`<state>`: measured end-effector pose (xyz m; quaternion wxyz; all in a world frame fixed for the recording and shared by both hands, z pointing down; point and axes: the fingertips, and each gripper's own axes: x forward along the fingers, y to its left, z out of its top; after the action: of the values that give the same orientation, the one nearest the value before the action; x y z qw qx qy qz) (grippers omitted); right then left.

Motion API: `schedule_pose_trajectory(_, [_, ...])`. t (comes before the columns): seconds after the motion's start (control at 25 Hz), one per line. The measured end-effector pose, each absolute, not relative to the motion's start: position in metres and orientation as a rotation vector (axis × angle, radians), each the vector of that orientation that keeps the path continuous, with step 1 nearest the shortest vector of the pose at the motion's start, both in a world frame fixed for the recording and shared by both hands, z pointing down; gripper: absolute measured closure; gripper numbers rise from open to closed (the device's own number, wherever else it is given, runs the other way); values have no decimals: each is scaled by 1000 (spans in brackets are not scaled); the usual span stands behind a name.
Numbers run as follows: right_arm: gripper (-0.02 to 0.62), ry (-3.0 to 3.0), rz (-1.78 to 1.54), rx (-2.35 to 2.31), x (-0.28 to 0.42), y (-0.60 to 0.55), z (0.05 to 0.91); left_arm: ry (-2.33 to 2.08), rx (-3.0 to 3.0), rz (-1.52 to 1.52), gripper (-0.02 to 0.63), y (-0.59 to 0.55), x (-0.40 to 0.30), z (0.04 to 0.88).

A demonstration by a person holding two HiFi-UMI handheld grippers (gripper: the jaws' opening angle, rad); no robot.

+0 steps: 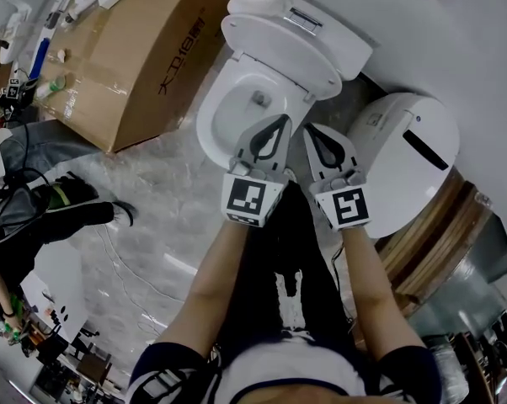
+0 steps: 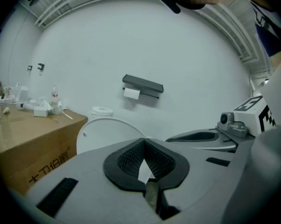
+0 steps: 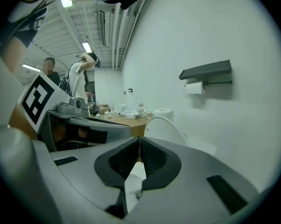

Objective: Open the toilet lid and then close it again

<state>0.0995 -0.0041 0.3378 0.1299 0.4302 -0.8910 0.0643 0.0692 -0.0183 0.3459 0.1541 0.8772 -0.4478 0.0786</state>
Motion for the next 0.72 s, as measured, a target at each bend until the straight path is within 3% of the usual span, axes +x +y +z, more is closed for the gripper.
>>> schedule_pose_trajectory(0.72, [584,-2380,135,1277,137,-53,376,-1290,2502,290,600,-26,72,363])
